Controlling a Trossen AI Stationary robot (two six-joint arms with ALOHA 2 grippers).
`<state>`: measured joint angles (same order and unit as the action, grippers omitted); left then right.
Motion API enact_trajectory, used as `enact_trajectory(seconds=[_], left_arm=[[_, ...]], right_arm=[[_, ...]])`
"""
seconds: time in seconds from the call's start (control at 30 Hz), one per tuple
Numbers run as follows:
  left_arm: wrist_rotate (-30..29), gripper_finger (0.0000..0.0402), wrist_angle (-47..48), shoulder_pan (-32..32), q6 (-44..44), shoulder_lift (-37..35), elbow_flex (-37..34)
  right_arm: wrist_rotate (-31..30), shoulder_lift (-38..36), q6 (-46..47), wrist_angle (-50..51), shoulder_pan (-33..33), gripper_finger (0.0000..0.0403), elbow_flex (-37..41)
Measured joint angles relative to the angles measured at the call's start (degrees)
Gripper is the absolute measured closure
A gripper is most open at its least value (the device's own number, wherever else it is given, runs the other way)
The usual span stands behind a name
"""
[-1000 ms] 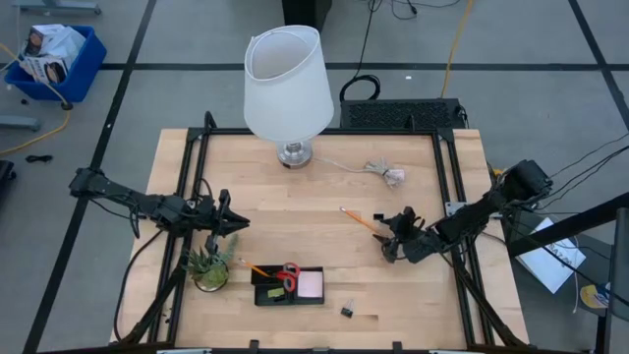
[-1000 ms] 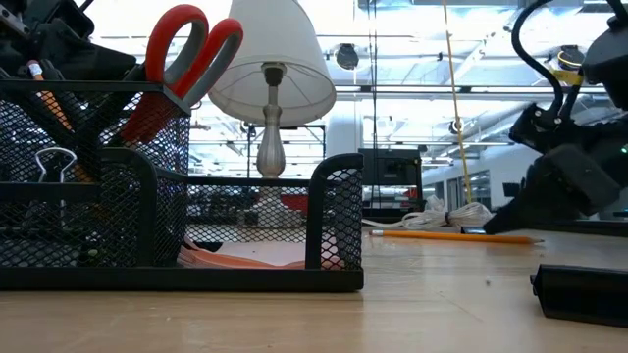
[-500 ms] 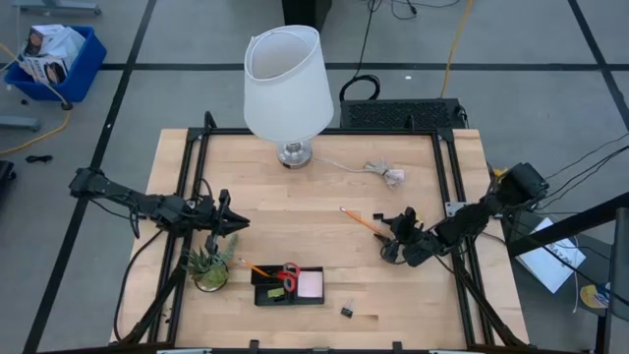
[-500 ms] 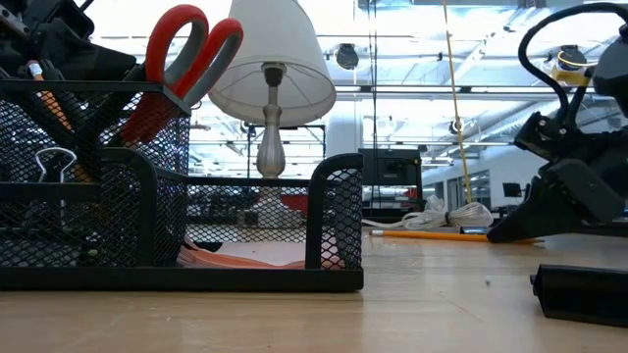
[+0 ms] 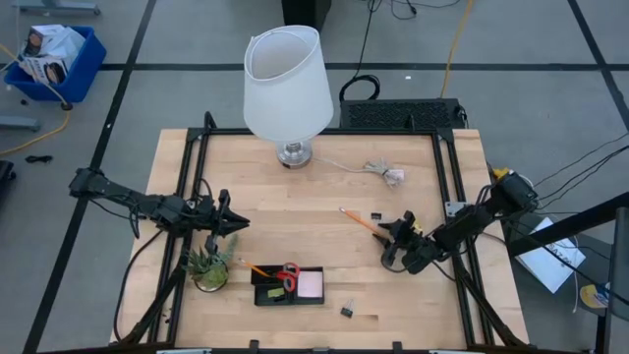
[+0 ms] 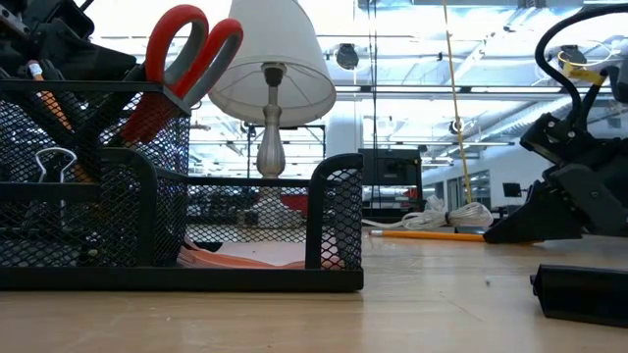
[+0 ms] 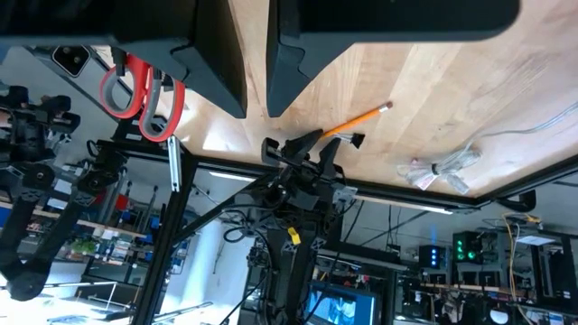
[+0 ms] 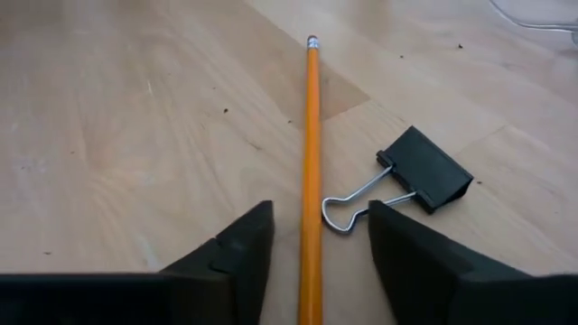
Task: Pick and place office supplies into organizer
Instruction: Put the yellow pencil into the black desk organizer
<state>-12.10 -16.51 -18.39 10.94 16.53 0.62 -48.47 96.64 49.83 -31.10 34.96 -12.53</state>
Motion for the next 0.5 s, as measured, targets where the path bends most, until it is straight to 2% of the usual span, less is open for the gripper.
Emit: enact_trajectory(seconds=[0.4,0.5], left_arm=[[0.0,0.0353,0.0,0.0,0.0,0.0,0.0],[0.0,0.0353,0.0,0.0,0.0,0.0,0.0]], right_arm=[[1.8,0.1,-3.2,-1.5,0.2,0.0376,0.0],[2.2,0.1,-5.8,-3.6,0.2,0.0389,0.0]])
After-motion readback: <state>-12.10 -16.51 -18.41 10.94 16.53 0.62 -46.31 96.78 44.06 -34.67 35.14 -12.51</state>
